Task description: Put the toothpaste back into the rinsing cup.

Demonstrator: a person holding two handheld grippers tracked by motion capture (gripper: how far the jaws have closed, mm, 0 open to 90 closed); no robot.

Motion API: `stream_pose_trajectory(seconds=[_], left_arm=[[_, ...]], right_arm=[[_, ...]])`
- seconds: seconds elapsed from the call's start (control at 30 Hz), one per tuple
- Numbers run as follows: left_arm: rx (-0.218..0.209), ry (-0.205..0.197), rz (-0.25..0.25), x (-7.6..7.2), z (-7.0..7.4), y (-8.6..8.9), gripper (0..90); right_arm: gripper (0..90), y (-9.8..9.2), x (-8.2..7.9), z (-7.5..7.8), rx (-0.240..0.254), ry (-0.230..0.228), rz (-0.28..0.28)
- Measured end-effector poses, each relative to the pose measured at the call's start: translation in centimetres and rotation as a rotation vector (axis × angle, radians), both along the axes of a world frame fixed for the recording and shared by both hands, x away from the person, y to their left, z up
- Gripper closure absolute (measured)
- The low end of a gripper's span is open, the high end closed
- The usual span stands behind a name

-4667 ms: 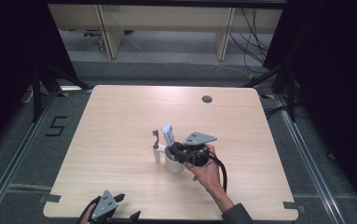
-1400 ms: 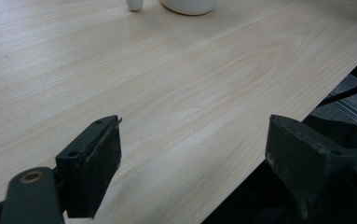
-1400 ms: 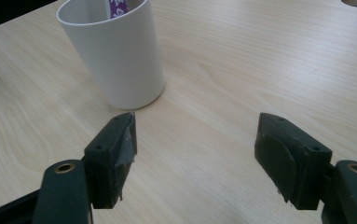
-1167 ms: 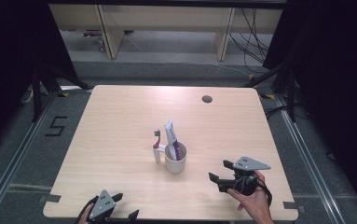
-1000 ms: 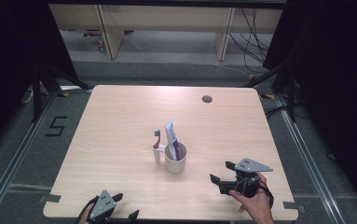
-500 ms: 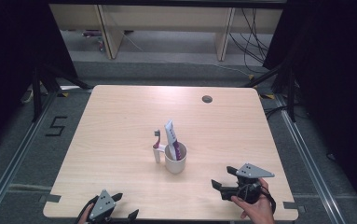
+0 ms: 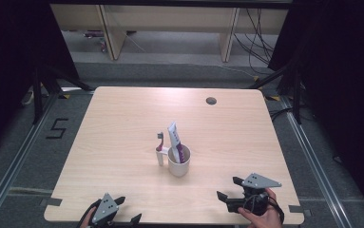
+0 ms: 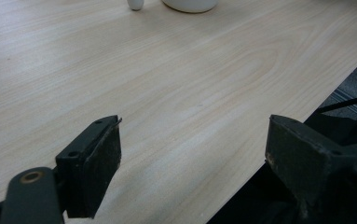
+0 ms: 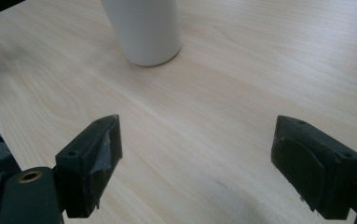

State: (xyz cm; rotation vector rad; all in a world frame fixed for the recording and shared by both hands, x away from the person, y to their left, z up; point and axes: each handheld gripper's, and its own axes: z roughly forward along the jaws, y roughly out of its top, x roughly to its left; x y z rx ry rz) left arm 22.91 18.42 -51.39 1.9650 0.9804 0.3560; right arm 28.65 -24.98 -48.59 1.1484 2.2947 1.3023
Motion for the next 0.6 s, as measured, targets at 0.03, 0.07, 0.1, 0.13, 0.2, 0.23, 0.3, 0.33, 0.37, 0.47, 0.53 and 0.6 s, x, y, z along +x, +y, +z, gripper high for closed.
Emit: stream_pose_trajectory(seconds=[0.03, 0.07, 0.1, 0.13, 0.2, 0.23, 0.3, 0.33, 0.37, 0.47, 0.53, 0.6], left_arm=[[0.001, 0.000, -0.001, 0.0, 0.0, 0.0, 17.9], [0.001, 0.000, 0.000, 0.0, 0.0, 0.0, 17.9], [0.000, 0.000, 0.000, 0.0, 0.0, 0.0, 17.9], [0.001, 0.000, 0.000, 0.0, 0.0, 0.0, 17.9], [0.003, 0.000, -0.001, 0.0, 0.0, 0.0, 17.9], [0.002, 0.000, 0.000, 0.0, 0.0, 0.0, 17.8], [0.003, 0.001, 0.000, 0.0, 0.0, 0.0, 17.8], [0.003, 0.001, 0.000, 0.0, 0.0, 0.0, 17.8], [0.003, 0.001, -0.001, 0.0, 0.0, 0.0, 17.8], [0.005, 0.001, -0.002, 0.0, 0.0, 0.0, 17.8], [0.003, 0.000, -0.001, 0.0, 0.0, 0.0, 17.8], [0.035, -0.002, -0.009, 0.1, 0.0, 0.2, 17.8]], right_arm=[[17.0, 0.1, -0.3, 0.0, 0.008, 0.036, -0.010], [16.8, 0.0, -0.2, 0.0, -0.010, 0.007, 0.004], [16.7, 0.1, -0.5, -0.1, 0.002, 0.034, -0.008], [16.7, 0.0, -0.4, -0.2, -0.025, 0.015, 0.005], [16.7, 0.1, -0.7, -0.2, -0.025, 0.036, 0.003], [16.6, 0.1, -0.8, -0.3, -0.035, 0.021, 0.013], [16.7, 0.0, -1.1, -0.3, -0.045, 0.022, 0.011], [16.7, 0.0, -1.1, -0.3, -0.049, 0.010, 0.011], [16.7, 0.0, -1.2, -0.3, -0.046, 0.016, 0.015], [16.7, 0.0, -1.5, -0.5, -0.053, 0.051, 0.017], [16.7, -0.1, -1.6, -0.5, -0.073, 0.037, 0.026], [16.7, -0.1, -1.8, -0.6, -0.061, 0.053, 0.022]])
